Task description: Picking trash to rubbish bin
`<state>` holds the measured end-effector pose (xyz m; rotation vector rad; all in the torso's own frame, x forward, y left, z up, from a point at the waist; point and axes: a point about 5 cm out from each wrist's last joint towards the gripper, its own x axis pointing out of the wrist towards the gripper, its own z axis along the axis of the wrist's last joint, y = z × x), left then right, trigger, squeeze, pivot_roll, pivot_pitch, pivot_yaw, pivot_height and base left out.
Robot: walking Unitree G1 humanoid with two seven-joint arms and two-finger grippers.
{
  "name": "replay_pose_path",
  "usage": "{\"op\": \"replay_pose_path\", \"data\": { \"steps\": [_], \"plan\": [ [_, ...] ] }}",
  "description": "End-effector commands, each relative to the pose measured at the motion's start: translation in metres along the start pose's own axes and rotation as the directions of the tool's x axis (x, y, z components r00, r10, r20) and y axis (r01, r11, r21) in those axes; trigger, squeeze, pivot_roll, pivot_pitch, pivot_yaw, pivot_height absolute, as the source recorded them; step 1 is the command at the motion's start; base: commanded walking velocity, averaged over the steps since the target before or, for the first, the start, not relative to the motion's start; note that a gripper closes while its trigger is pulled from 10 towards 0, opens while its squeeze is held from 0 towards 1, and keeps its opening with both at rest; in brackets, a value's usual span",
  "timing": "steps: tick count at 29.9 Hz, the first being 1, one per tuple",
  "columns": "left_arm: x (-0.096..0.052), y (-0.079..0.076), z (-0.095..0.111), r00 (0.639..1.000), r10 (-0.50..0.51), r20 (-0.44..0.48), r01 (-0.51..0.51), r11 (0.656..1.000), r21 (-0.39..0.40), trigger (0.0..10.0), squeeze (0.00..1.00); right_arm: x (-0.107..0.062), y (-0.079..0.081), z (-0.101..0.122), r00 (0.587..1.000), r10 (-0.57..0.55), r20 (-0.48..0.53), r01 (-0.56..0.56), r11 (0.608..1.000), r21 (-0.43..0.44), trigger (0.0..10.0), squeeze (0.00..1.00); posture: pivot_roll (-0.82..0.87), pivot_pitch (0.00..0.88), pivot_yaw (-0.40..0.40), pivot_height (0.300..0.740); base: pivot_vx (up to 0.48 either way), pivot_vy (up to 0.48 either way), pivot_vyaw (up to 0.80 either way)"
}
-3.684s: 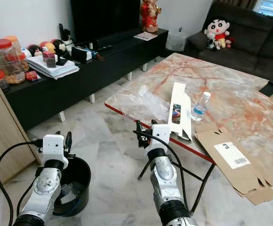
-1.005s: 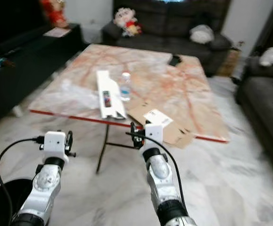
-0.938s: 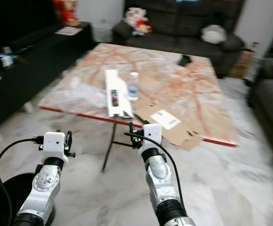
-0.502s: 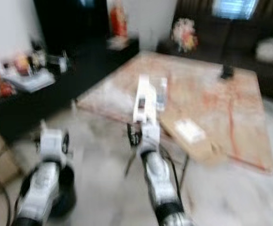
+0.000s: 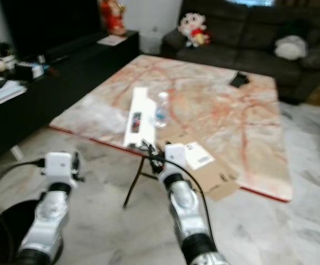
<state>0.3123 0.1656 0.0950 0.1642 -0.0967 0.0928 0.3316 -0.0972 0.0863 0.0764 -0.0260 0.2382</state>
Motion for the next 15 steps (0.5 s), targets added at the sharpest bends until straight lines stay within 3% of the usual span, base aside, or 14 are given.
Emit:
{"op": "replay_pose_path", "data": {
  "steps": [1,3,15],
  "plan": [
    [0.0018,0.0125,0.0022,1.0,0.027,0.013,-0.028,1.0,0.013,10.0,0.0,0.0055,0.0135,0.0061,0.999,0.036,0.018,-0.037,0.999,0.012,10.0,0.0,0.18,0.0,-0.064,0.74,0.304,0.0,0.0],
    [0.0009,0.0116,0.0028,1.0,0.008,0.023,-0.008,1.0,0.011,10.0,0.0,0.0055,0.013,0.0058,0.999,0.032,0.017,-0.032,0.999,0.014,10.0,0.0,0.18,0.0,-0.064,0.74,0.287,0.0,0.0],
    [0.0,0.0065,0.0052,0.999,-0.015,0.032,0.015,1.0,-0.005,10.0,0.0,0.0054,0.0086,0.0078,1.0,0.002,0.031,-0.003,1.0,0.026,10.0,0.0,0.19,0.0,-0.069,0.74,0.0,0.0,0.0]
  ]
}}
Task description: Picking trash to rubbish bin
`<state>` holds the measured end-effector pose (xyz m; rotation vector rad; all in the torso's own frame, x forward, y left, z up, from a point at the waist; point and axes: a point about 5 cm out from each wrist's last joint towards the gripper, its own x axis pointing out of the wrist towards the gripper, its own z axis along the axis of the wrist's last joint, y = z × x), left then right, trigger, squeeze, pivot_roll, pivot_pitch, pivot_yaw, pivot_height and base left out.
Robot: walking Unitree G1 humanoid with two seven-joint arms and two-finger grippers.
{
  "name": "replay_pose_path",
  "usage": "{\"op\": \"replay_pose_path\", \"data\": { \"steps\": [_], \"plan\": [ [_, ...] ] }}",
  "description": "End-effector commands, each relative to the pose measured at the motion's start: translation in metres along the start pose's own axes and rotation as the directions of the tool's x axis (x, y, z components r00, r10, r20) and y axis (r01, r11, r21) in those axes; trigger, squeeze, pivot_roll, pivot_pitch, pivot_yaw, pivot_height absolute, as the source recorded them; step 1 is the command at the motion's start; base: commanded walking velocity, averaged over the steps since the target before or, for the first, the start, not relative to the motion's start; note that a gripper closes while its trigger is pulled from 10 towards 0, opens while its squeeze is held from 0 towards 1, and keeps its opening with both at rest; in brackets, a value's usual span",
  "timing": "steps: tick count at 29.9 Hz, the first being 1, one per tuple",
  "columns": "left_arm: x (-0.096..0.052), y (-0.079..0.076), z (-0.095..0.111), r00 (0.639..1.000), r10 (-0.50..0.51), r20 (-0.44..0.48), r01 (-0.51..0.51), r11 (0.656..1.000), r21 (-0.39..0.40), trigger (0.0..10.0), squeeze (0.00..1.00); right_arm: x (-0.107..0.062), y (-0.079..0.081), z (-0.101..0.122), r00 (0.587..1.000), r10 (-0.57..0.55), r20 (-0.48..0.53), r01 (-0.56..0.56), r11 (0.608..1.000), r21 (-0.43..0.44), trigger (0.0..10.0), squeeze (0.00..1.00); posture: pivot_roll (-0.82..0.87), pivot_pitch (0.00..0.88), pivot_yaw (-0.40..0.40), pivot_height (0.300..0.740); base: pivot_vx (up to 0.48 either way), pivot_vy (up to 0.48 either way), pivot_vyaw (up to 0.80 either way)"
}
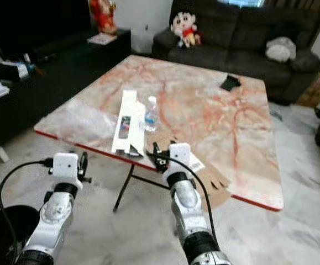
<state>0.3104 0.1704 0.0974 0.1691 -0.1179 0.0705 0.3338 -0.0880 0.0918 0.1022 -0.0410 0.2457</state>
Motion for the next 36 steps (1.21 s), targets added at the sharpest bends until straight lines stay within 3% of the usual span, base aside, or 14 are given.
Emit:
{"op": "replay_pose_path", "data": {
  "steps": [1,7,26,36],
  "plan": [
    [0.001,0.001,0.003,1.0,0.005,0.008,-0.005,1.0,-0.007,10.0,0.0,0.001,0.0,0.003,1.0,-0.005,0.013,0.005,1.0,0.002,10.0,0.0,0.19,0.0,-0.069,0.74,0.0,0.0,0.0],
    [0.001,0.001,0.003,1.0,0.003,0.002,-0.003,1.0,-0.018,10.0,0.0,0.0,-0.005,0.0,1.0,-0.022,-0.013,0.023,1.0,0.01,10.0,0.0,0.18,0.0,-0.07,0.74,0.0,0.359,-0.64],
    [-0.002,0.001,0.0,1.0,0.004,-0.007,-0.004,1.0,-0.017,10.0,0.0,-0.002,-0.005,-0.003,0.999,-0.031,-0.031,0.032,0.999,0.006,10.0,0.0,0.18,0.002,-0.074,0.74,0.0,0.48,-0.12],
    [0.0,-0.013,0.01,0.998,-0.06,0.022,0.06,0.998,-0.004,10.0,0.0,0.0,-0.003,0.003,0.999,-0.039,0.003,0.039,0.999,0.027,10.0,0.0,0.18,0.001,-0.065,0.74,0.0,0.0,0.0]
  ]
}}
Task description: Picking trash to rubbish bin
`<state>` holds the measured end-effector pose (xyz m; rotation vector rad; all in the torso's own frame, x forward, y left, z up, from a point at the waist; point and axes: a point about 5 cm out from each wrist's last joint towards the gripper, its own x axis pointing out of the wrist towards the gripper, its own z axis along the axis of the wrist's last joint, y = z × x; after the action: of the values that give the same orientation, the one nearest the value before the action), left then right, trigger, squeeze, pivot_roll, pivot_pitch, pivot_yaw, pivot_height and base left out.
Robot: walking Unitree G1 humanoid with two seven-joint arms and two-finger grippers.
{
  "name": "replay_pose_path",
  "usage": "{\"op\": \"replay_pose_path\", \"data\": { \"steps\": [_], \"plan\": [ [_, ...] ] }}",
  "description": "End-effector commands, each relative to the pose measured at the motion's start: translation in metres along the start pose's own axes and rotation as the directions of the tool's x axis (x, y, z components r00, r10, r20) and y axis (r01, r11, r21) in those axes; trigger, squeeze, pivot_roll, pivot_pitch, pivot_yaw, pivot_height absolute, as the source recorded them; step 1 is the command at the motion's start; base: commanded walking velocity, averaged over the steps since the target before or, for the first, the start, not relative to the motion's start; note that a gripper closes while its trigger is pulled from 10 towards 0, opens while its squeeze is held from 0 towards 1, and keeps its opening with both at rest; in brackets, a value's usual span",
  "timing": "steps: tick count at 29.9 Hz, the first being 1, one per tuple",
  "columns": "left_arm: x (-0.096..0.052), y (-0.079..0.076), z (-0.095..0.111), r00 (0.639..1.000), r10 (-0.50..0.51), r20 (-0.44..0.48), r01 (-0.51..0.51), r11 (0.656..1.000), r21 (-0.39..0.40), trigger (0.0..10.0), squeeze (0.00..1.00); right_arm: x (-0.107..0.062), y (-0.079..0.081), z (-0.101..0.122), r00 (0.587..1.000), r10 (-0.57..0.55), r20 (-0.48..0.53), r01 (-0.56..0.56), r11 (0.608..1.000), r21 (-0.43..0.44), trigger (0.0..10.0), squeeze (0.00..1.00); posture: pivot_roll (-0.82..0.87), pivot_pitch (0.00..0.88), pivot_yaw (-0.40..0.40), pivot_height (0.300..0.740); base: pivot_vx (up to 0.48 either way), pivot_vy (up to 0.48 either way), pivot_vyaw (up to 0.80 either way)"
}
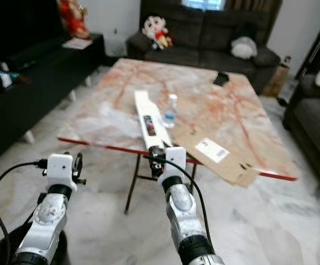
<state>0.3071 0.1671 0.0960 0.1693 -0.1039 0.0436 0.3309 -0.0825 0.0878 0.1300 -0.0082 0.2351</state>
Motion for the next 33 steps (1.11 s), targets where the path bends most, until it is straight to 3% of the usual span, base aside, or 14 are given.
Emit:
{"op": "replay_pose_path", "data": {
  "steps": [1,14,33],
  "plan": [
    [0.005,-0.011,0.013,0.999,-0.023,0.042,0.024,1.0,-0.008,10.0,0.0,0.002,-0.008,0.01,0.999,-0.023,0.041,0.023,1.0,-0.006,10.0,0.0,0.18,0.001,-0.065,0.74,0.0,0.0,0.0],
    [0.019,-0.005,0.03,0.997,-0.006,0.082,0.007,1.0,-0.009,10.0,0.0,0.008,-0.004,0.026,0.994,-0.026,0.106,0.028,0.999,-0.018,10.0,0.0,0.18,0.0,-0.053,0.74,0.019,0.0,0.0],
    [0.022,-0.002,0.037,0.994,0.024,0.103,-0.024,1.0,-0.002,10.0,0.0,0.007,0.0,0.025,0.995,-0.001,0.103,0.006,0.999,-0.043,10.0,0.0,0.19,0.0,-0.049,0.74,0.474,0.0,0.0]
  ]
}}
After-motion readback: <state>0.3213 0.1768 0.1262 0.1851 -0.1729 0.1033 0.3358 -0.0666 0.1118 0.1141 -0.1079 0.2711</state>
